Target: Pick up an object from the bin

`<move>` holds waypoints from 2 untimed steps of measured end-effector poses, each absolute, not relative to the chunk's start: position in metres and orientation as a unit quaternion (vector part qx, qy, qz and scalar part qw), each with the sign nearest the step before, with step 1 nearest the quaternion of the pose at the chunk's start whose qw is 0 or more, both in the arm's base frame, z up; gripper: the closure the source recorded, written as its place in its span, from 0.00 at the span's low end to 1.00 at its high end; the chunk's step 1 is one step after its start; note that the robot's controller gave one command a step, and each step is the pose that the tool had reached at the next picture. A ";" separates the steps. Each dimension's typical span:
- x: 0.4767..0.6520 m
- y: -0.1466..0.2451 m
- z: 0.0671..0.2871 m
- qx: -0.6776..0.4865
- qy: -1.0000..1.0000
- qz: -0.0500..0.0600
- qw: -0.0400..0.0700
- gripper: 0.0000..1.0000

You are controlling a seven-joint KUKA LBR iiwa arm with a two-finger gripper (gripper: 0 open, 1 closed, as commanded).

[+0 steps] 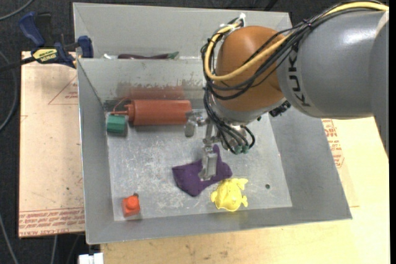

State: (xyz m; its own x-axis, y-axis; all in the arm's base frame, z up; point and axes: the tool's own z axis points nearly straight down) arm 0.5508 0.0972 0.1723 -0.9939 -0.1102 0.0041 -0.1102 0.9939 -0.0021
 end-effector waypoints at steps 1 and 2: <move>0.550 0.082 0.133 0.105 -0.994 -0.003 -0.005 0.00; 0.541 0.067 0.079 0.084 -0.996 0.000 0.002 1.00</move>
Offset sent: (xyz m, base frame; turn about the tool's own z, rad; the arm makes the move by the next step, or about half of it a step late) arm -0.0100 -0.0308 -0.0930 -0.0600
